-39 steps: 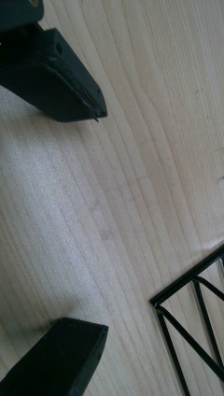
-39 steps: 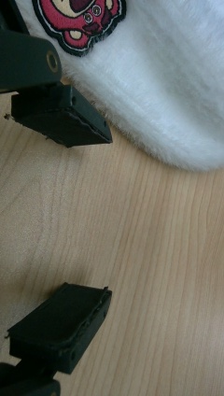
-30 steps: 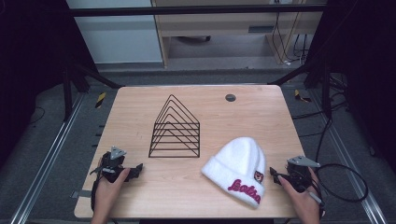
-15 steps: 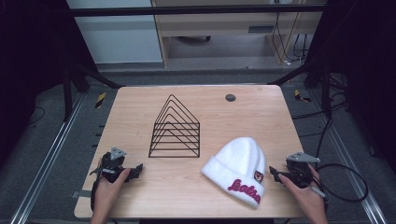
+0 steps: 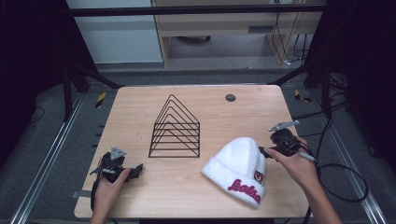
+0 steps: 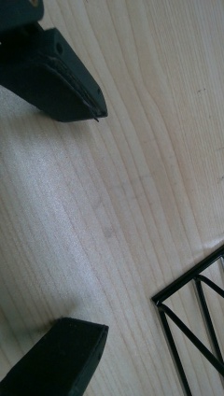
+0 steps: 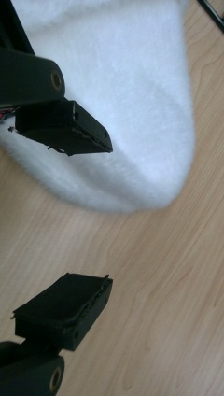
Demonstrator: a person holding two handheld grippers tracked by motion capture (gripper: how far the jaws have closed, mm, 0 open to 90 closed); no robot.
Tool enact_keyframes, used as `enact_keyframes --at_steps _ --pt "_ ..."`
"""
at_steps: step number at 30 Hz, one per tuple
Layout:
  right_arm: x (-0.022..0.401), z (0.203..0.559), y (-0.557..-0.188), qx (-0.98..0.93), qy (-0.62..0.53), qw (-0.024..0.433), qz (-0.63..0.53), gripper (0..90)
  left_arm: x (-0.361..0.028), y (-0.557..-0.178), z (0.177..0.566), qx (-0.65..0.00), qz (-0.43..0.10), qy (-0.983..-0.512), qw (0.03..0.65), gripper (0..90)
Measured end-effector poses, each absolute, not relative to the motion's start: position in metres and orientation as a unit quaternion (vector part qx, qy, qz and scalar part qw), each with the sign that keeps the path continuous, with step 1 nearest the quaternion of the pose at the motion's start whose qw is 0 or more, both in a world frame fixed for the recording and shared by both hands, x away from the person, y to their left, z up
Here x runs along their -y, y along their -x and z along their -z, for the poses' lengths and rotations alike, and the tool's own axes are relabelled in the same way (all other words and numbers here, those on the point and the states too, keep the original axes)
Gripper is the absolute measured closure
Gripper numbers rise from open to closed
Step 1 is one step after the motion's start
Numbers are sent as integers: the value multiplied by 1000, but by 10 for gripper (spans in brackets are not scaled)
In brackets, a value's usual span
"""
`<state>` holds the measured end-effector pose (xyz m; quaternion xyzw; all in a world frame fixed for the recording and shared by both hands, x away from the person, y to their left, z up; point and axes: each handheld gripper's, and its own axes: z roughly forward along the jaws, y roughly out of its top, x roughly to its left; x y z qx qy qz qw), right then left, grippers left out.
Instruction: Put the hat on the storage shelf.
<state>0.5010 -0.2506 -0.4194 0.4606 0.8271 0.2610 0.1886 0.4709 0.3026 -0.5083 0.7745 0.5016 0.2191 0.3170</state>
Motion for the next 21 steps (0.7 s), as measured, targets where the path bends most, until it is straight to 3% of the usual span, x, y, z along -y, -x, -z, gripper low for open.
enact_keyframes --at_steps 7,21 --pt "225 423 -532 -846 -442 166 -247 547 -303 -471 508 -500 -219 -776 315 0" --pt "216 464 -558 -846 -469 114 -227 513 -303 -471 508 -501 -219 -776 315 0"
